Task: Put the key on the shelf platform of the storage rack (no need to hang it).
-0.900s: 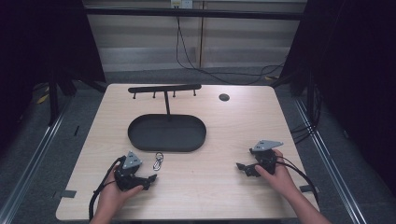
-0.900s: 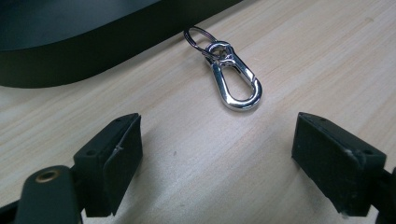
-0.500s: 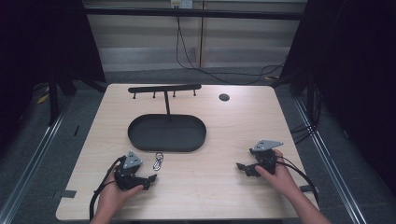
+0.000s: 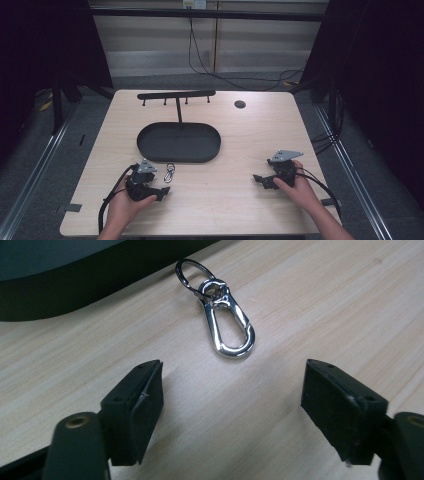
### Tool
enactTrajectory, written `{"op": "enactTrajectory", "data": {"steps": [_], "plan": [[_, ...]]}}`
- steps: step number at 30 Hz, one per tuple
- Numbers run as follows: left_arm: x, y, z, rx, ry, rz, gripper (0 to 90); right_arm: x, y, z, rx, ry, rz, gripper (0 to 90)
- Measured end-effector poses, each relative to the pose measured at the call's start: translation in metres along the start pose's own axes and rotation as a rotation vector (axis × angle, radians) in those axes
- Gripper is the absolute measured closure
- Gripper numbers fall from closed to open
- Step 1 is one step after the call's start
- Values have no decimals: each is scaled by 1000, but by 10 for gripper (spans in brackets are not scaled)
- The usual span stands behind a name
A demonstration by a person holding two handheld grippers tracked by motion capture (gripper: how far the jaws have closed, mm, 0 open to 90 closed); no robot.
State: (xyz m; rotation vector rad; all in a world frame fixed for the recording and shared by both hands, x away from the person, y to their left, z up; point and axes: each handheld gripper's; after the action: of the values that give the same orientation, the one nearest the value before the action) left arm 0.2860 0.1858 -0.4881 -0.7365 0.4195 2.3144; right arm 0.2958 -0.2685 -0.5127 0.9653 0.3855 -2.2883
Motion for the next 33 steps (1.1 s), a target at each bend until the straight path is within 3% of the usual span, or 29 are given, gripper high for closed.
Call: {"op": "enactTrajectory", "data": {"steps": [8,10,15,19,27,30,33], "plan": [[-17,-3,-2,25,-78,42,310,0,0,0,0,0,0,136],[-24,-5,-2,42,-107,70,318,0,0,0,0,0,0,135],[-32,-3,-5,35,-136,67,343,0,0,0,0,0,0,136],[-41,-6,-7,51,-166,100,363,0,0,0,1,0,0,135],[-59,-4,-17,36,-259,93,418,0,0,0,1,0,0,136],[-61,-5,-20,32,-272,94,435,0,0,0,1,0,0,136],[-64,-7,-23,29,-292,116,468,0,0,0,0,0,0,135]]}}
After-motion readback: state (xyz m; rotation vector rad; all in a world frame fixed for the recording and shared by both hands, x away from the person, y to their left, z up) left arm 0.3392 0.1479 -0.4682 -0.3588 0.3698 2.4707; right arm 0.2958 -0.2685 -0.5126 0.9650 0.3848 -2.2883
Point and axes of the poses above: each handheld gripper's, and its own axes: z roughly backward along the jaws, x roughly out of its underside, y roughly to its right
